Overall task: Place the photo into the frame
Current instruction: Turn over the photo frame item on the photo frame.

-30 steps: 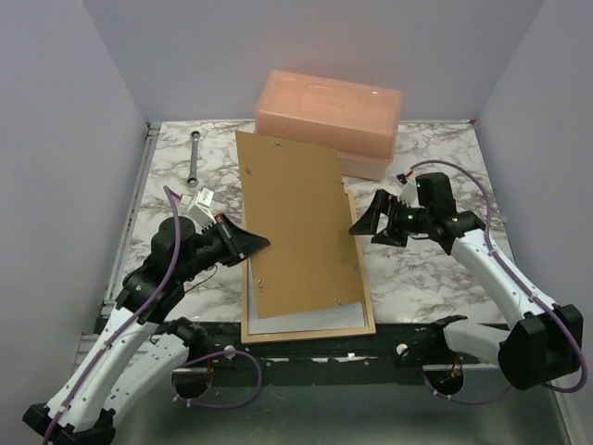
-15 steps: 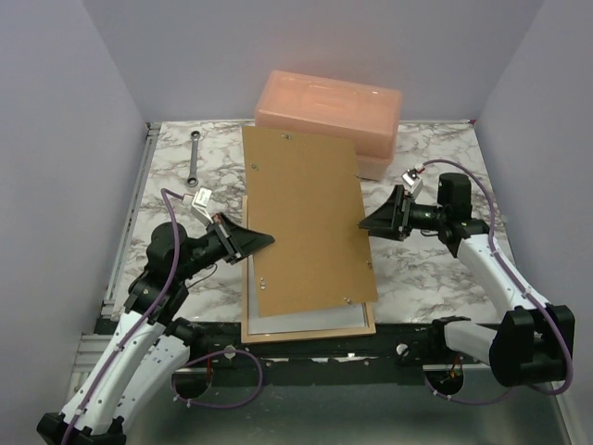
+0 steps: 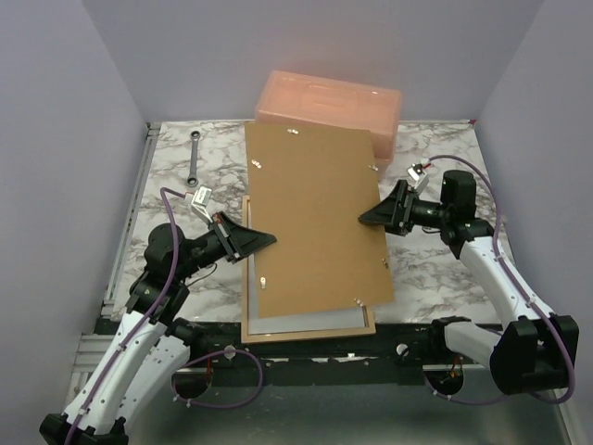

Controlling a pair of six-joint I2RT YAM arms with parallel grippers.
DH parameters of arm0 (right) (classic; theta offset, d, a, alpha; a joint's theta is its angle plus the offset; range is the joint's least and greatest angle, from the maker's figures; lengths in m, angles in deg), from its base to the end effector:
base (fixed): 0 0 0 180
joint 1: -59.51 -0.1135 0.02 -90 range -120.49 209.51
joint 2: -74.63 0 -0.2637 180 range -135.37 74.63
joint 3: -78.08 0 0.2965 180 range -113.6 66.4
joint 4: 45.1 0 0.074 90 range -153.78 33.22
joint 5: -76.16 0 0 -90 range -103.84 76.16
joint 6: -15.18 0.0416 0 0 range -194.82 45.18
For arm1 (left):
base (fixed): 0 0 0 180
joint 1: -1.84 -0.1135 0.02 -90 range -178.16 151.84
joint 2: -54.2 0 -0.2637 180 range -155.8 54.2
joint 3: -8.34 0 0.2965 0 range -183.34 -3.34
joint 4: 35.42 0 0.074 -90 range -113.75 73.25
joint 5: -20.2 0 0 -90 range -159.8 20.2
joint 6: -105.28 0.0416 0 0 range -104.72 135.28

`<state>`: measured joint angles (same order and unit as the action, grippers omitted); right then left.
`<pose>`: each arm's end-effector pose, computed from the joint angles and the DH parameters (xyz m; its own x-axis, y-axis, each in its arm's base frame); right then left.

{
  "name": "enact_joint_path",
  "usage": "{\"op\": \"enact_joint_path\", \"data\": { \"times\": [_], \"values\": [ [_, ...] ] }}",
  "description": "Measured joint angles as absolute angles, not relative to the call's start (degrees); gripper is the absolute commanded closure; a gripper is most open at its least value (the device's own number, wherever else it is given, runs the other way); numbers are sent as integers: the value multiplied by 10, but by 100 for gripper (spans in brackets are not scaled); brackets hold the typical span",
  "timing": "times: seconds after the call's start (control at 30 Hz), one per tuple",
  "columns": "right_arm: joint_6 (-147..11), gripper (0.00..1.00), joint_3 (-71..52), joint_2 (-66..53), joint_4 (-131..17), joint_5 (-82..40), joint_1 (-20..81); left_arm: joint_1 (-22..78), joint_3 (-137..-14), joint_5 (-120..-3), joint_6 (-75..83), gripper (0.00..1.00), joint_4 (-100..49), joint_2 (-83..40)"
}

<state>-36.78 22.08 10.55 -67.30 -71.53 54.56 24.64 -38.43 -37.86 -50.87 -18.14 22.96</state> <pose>0.2773 0.0593 0.2605 -0.8721 0.2551 -0.4175 -0.2995 0.3966 0.8678 0.1661 -0.0937 0.3263 -0.7580 -0.5233 -0.3894 0.3043 0.2443 -0.9207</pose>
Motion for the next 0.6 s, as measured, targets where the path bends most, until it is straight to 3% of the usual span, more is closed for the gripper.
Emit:
{"op": "enact_joint_path", "data": {
  "times": [0.23, 0.43, 0.5, 0.53, 0.6],
  "values": [
    [-373, 10, 204, 103, -704, -684, 541, 248, -386, -340, -521, 100, -184, 236],
    [-311, 17, 203, 107, -637, -739, 541, 247, -382, -335, -526, 100, -199, 236],
    [-278, 26, 207, 117, -596, -761, 541, 247, -373, -335, -531, 100, -210, 238],
    [-210, 49, 215, 143, -507, -793, 544, 246, -360, -336, -542, 100, -229, 244],
    [-202, 60, 215, 144, -494, -795, 544, 245, -359, -337, -545, 100, -237, 244]
  ]
}}
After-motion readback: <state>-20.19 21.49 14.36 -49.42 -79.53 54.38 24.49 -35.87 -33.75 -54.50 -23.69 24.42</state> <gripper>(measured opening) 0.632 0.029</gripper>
